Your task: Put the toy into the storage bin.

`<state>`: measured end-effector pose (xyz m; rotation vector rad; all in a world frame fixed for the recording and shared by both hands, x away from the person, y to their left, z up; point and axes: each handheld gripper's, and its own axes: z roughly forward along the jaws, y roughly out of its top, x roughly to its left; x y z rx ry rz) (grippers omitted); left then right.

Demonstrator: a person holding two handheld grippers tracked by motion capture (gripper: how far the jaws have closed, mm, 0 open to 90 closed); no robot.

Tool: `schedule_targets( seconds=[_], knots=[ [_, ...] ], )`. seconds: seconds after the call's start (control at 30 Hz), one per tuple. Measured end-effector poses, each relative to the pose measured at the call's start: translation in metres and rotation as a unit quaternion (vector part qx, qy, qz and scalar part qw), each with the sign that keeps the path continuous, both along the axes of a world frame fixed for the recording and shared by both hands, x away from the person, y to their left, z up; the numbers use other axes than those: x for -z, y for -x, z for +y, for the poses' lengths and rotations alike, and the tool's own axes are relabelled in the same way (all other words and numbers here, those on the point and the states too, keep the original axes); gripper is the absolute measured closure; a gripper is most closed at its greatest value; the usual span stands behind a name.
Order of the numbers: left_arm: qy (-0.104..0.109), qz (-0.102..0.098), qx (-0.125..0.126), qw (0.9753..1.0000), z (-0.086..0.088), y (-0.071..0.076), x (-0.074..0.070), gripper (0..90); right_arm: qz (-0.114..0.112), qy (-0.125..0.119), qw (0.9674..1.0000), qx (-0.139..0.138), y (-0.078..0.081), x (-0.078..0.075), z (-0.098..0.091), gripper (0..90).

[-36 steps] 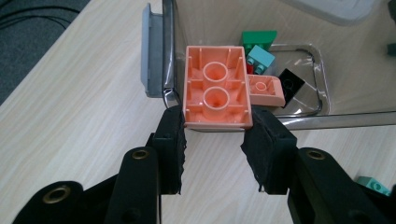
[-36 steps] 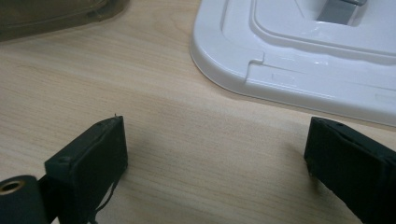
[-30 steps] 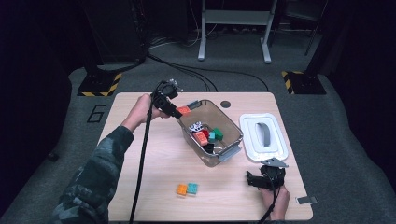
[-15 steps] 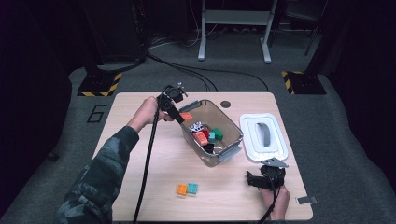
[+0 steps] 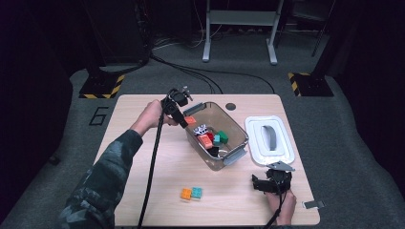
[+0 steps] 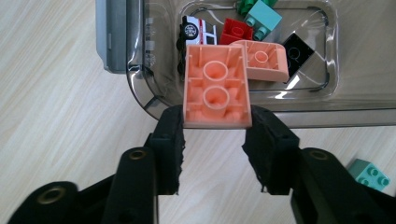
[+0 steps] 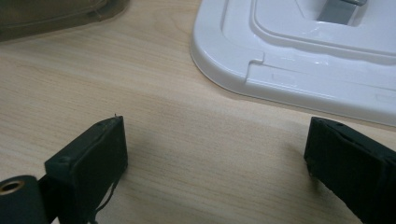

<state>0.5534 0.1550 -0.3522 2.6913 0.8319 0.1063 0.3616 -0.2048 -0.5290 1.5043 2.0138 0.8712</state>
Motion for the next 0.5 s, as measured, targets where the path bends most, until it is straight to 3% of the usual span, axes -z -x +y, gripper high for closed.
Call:
schedule_targets(
  seconds=[0.2, 0.5],
  knots=[
    [0.008, -0.006, -0.003, 0.9999, 0.006, 0.004, -0.002, 43.4, 0.0, 0.0, 1.0, 0.0, 0.0, 0.0, 0.0, 5.0],
    [0.041, -0.033, -0.002, 0.9986, 0.026, 0.028, -0.011, 21.6, 0.0, 0.0, 1.0, 0.0, 0.0, 0.0, 0.0, 5.0]
  ],
)
